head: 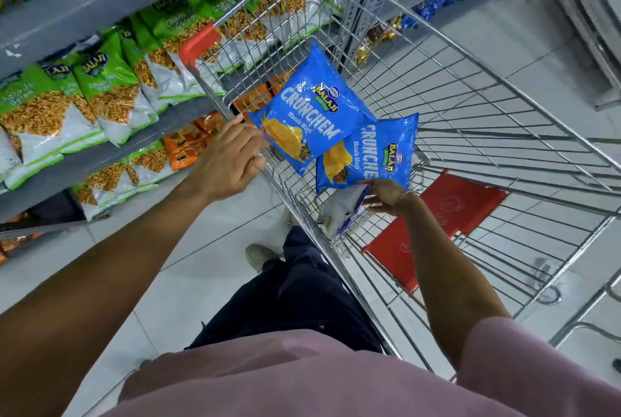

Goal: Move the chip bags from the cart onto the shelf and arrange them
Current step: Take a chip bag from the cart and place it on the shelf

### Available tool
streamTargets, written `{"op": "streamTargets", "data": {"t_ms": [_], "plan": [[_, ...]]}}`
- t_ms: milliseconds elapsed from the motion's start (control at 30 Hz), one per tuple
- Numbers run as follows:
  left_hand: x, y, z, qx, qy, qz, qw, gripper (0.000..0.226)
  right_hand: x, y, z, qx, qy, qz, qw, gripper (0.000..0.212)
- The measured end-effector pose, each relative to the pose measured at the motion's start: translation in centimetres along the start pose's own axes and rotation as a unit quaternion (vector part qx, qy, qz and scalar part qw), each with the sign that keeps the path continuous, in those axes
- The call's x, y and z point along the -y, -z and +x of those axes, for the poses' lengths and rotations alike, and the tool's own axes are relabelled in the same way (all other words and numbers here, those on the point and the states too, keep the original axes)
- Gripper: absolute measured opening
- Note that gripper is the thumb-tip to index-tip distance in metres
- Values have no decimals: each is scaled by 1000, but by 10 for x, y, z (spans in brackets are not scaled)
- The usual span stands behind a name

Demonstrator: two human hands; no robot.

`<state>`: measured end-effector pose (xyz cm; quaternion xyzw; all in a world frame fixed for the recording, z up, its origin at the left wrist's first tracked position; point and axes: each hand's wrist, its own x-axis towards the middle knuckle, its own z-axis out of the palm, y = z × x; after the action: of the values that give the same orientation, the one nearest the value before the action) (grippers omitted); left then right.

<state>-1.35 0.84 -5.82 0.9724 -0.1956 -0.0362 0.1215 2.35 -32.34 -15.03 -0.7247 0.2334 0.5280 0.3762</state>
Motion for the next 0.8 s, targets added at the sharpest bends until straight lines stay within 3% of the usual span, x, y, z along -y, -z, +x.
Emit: {"op": "streamTargets", "data": {"t_ms": [67, 133, 300, 400, 467, 667, 800], "plan": [[0, -3, -1, -12, -3, 4, 1000, 60, -1, -5, 6, -5, 64, -35, 997, 36], [1, -8, -1, -28, -4, 11, 1000, 59, 3, -13, 9, 0, 99, 13, 995, 19], [2, -15, -1, -51, 2, 8, 999, 63, -11, -16, 42, -75, 130, -145, 978, 19], [3, -16, -2, -41, 3, 12, 999, 67, -21, -5, 55, -82, 257, -331, 904, 18], [3, -15, -1, -45, 1, 11, 999, 66, -9, -6, 41, -64, 307, -397, 863, 25], [0, -5, -1, -32, -3, 6, 999, 54, -1, 8, 8, -53, 335, -405, 849, 22], [0, 13, -2, 24, 1, 11, 1000, 57, 15, 25, -21, -87, 325, -385, 859, 28]]}}
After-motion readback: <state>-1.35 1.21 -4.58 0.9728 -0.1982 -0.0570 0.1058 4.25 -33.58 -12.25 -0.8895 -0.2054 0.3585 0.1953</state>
